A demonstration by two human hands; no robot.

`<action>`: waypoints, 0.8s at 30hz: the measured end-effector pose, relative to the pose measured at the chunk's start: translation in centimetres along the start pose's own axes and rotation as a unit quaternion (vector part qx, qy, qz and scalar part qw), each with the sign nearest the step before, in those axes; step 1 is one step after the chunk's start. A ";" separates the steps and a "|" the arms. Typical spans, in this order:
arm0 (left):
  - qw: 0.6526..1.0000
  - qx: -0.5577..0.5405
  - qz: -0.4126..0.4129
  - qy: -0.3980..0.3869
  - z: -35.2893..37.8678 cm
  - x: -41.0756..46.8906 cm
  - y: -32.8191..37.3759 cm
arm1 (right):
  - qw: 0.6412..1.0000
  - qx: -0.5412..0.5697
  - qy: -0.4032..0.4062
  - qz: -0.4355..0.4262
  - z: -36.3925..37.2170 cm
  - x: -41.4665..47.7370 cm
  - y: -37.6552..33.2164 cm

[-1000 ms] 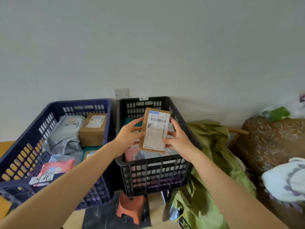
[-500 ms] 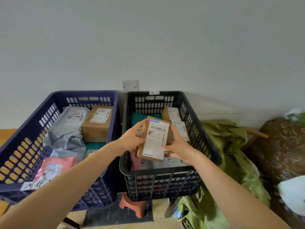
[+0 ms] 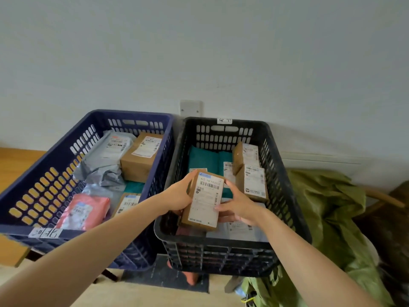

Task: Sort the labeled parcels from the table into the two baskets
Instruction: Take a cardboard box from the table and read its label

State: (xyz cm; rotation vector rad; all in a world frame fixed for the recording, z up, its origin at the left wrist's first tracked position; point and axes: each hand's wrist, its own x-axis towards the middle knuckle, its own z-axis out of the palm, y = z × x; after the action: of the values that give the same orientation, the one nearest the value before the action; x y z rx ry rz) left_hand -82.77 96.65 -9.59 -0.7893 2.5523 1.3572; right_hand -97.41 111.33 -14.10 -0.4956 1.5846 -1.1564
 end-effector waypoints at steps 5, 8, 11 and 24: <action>0.999 0.027 -0.045 -0.009 0.7 0.7 0.4 | 1.000 -0.019 -0.014 0.014 -0.5 1.1 -0.2; 0.995 0.050 -0.081 -0.020 0.8 0.8 0.4 | 0.999 -0.038 -0.027 0.024 -0.5 1.7 -0.3; 0.988 0.109 -0.103 -0.044 1.2 0.9 0.2 | 0.996 -0.055 -0.049 0.050 -0.3 2.3 -0.2; 0.930 0.352 -0.083 -0.056 2.9 1.0 -0.3 | 0.963 -0.266 -0.012 -0.036 0.2 4.4 0.5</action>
State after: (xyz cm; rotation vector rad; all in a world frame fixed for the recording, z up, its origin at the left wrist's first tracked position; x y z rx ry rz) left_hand -83.81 98.45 -11.86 -0.7197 2.5217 0.3542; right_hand -98.67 108.00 -16.76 -0.9193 1.8698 -0.7598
